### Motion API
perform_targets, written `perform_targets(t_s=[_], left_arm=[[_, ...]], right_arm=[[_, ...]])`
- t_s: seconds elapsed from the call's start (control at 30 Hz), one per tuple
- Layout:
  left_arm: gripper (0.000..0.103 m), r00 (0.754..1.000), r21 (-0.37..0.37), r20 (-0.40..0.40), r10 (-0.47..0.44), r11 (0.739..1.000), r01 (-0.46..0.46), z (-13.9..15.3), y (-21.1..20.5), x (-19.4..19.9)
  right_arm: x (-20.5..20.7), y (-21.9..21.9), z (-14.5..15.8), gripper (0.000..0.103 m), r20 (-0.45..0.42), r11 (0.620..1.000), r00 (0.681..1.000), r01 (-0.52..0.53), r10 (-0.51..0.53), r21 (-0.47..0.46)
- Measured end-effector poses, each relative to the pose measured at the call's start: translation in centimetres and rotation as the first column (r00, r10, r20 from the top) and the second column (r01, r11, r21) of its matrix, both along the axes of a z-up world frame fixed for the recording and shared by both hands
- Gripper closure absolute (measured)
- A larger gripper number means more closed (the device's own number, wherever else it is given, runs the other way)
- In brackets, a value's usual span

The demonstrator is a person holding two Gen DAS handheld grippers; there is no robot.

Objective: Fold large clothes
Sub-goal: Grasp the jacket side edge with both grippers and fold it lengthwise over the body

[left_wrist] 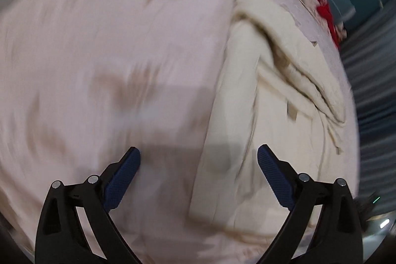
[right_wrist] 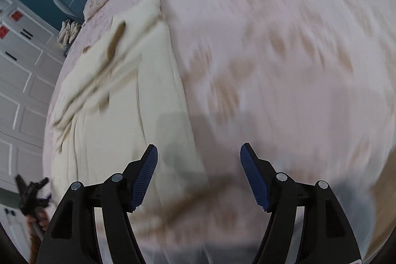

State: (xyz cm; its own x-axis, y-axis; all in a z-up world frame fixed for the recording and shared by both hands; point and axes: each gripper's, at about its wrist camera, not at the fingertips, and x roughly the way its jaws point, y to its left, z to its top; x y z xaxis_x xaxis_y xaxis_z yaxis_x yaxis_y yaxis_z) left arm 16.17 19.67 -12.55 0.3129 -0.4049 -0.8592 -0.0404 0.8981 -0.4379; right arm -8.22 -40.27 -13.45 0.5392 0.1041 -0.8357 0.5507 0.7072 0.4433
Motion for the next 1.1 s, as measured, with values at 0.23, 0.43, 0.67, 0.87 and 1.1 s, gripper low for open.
perform_targets(t_s=[0.23,0.43,0.67,0.87,1.1], left_arm=[[0.043,0.997,-0.012,0.032,-0.068,0.998,0.068,0.7,-3.4,-1.4],[0.087,0.996,0.013,0.044,-0.072,0.997,0.071,2.1,-4.2,-3.3],[0.097,0.977,-0.012,0.156,-0.143,0.989,0.147,8.3,-3.8,-6.7],[0.097,0.959,0.047,0.107,-0.261,0.965,0.257,12.0,-1.8,-13.3],[0.097,0.988,-0.024,-0.011,-0.153,0.988,0.152,14.7,4.3,-22.3]], right_arm=[[0.2,2.6,-1.4,0.033,0.099,0.995,0.994,0.027,-0.037,0.092],[2.5,5.4,1.1,0.092,0.11,0.998,0.993,-0.036,0.031,0.042],[0.0,5.6,6.3,0.099,0.111,0.979,0.975,-0.181,0.192,-0.099],[-4.8,6.8,10.3,0.099,-0.065,0.903,0.917,-0.4,0.394,-0.158],[-12.9,10.9,12.5,0.099,-0.191,0.838,0.825,-0.545,0.532,-0.02]])
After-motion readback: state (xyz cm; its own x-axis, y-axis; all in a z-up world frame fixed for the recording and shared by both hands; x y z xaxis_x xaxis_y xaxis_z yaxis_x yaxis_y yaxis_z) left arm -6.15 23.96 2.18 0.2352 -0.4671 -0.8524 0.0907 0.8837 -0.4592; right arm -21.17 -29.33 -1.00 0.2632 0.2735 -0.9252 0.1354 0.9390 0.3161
